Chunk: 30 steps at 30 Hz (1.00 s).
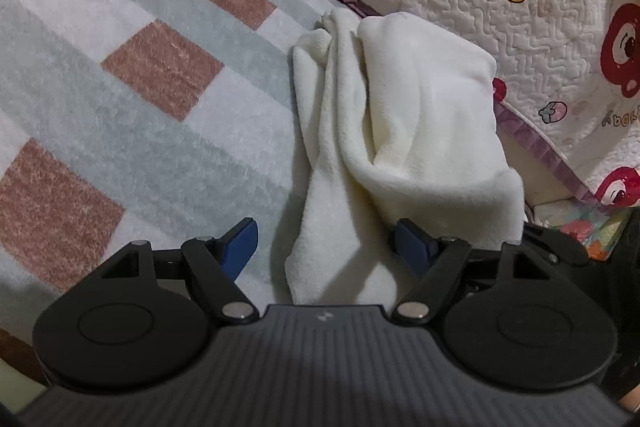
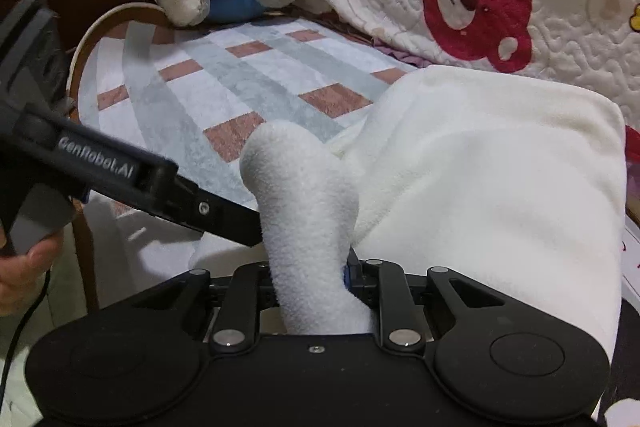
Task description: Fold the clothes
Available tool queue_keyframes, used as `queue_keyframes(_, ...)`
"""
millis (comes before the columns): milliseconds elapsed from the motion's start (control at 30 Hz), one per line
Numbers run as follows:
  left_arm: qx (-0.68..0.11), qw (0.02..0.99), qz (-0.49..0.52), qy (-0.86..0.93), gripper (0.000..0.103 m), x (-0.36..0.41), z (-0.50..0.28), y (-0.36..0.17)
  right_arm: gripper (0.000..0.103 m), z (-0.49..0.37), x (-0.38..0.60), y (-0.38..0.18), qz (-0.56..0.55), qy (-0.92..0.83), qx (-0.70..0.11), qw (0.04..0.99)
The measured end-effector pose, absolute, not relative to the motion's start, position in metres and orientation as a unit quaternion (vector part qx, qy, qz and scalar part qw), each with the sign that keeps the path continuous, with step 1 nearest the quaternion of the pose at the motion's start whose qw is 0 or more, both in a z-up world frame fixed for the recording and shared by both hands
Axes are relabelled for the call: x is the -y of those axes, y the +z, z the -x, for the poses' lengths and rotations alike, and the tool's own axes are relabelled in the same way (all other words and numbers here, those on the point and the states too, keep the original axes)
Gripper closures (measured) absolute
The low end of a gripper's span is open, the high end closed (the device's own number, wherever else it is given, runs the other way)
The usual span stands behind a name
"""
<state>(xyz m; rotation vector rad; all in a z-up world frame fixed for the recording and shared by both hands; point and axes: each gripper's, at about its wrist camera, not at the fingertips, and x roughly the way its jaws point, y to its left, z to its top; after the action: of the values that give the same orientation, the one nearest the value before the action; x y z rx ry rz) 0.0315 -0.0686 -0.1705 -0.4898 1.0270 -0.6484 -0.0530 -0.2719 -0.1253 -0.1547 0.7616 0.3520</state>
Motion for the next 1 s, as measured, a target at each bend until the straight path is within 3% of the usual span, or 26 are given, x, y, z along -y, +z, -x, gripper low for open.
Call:
queue_keyframes(200, -0.486, 0.781, 0.254, -0.298, 0.028, 0.068, -0.037, -0.178, 0.077, 0.06, 0.273, -0.135, 0.065, 0.154, -0.341, 0.925)
queue_keyframes(400, -0.482, 0.772, 0.29, -0.298, 0.029, 0.055, -0.039, -0.178, 0.075, 0.076, 0.249, -0.148, 0.145, 0.14, -0.314, 0.928)
queue_keyframes(600, -0.46, 0.761, 0.335, -0.311, 0.03, 0.042, -0.045, -0.179, 0.073, 0.054, 0.241, -0.132, 0.147, 0.151, -0.359, 0.909)
queue_keyframes(733, -0.452, 0.739, 0.394, -0.308, 0.03, 0.026, -0.051, -0.181, 0.073, 0.031, 0.245, -0.107, 0.076, 0.166, -0.388, 0.903)
queue_keyframes(867, -0.453, 0.708, 0.455, -0.296, 0.03, 0.008, -0.057, -0.182, 0.074, 0.028, 0.237, -0.116, 0.08, 0.162, -0.397, 0.9)
queue_keyframes(1000, -0.446, 0.715, 0.446, -0.301, 0.03, 0.006, -0.053, -0.175, 0.074, 0.039, 0.224, -0.129, 0.1, 0.149, -0.382, 0.907)
